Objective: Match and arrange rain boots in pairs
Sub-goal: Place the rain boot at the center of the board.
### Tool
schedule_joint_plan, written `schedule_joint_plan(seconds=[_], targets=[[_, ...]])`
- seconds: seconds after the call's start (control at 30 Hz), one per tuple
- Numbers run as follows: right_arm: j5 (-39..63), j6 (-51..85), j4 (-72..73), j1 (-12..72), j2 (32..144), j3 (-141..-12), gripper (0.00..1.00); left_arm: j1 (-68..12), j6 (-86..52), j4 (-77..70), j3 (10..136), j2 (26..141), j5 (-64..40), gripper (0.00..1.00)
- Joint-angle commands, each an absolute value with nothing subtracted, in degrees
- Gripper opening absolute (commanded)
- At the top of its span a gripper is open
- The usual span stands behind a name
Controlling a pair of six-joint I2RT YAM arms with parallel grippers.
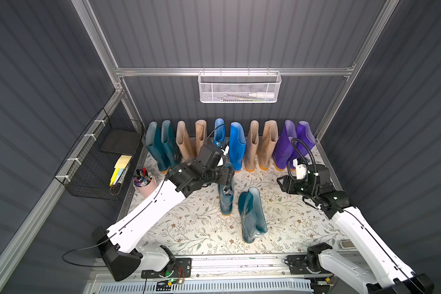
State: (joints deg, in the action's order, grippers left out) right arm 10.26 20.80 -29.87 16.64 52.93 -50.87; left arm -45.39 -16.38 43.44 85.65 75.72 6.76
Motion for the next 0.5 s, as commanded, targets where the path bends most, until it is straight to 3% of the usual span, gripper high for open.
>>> schedule_joint_plan(seconds=[0.0,0.17,0.47], targets=[[11.28,21.12,-36.20,19.52,51.68,-56.19,0.67,-45.53,-13.78,38.93,84.93,72.08,6.07,0.78],[9.13,22.81,-43.39,26.06,51.59,-64.11,0.68,-45.53,-11.85,34.62,79.96,67.49,6.59,0.83],[-5.39,30.05,-46.86,47.50,53.22,-68.48,0.71,-45.53,-11.33,33.95,75.15,63.42,9.04,0.86]])
